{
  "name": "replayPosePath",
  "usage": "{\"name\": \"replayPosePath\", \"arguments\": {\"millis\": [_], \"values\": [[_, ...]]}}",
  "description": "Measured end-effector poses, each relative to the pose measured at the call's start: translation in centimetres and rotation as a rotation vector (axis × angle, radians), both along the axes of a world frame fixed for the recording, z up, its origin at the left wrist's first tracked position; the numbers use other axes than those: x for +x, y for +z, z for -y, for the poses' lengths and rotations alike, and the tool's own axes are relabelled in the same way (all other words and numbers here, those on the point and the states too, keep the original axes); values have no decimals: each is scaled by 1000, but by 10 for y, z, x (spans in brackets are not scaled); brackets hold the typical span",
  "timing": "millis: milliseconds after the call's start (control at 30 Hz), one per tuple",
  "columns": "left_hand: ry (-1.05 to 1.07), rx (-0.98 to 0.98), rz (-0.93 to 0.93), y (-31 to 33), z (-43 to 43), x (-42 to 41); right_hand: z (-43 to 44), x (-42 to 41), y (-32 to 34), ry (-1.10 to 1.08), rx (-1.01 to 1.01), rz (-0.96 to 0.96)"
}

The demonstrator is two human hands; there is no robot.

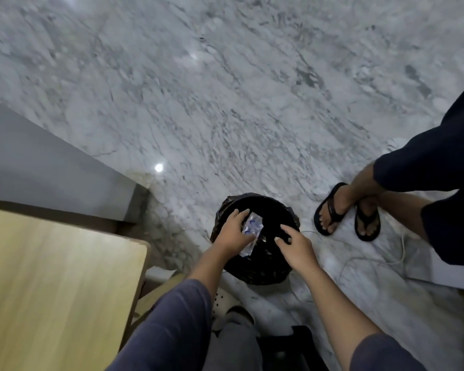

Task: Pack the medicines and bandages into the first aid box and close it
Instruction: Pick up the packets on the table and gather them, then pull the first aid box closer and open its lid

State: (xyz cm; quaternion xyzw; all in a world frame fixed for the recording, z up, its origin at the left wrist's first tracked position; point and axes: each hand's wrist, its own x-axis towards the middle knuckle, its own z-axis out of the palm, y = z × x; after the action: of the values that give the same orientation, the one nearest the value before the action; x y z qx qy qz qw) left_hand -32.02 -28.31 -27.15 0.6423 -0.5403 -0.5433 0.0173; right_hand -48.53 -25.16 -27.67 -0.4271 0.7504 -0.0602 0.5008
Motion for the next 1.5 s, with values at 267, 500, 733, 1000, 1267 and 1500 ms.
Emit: {"name": "replayPosePath", "arguments": {"millis": [267, 500, 733, 1000, 1267, 1500], "values": [[-129, -94, 32, 100, -1, -11, -1, -2, 88, 53, -44, -19], [-196, -241, 103, 214, -4, 4, 4, 4, 204, 197, -184, -69], [-17, -419, 227, 327, -66, 94, -6, 69, 321, 387, -405, -60], [385, -540, 409, 401, -187, 229, -60, 236, 398, 829, -572, 14], [776, -520, 632, 425, -369, 334, -177, 396, 427, 1312, -751, 132], [1009, -416, 796, 424, -536, 376, -297, 477, 431, 1653, -851, 313]]}}
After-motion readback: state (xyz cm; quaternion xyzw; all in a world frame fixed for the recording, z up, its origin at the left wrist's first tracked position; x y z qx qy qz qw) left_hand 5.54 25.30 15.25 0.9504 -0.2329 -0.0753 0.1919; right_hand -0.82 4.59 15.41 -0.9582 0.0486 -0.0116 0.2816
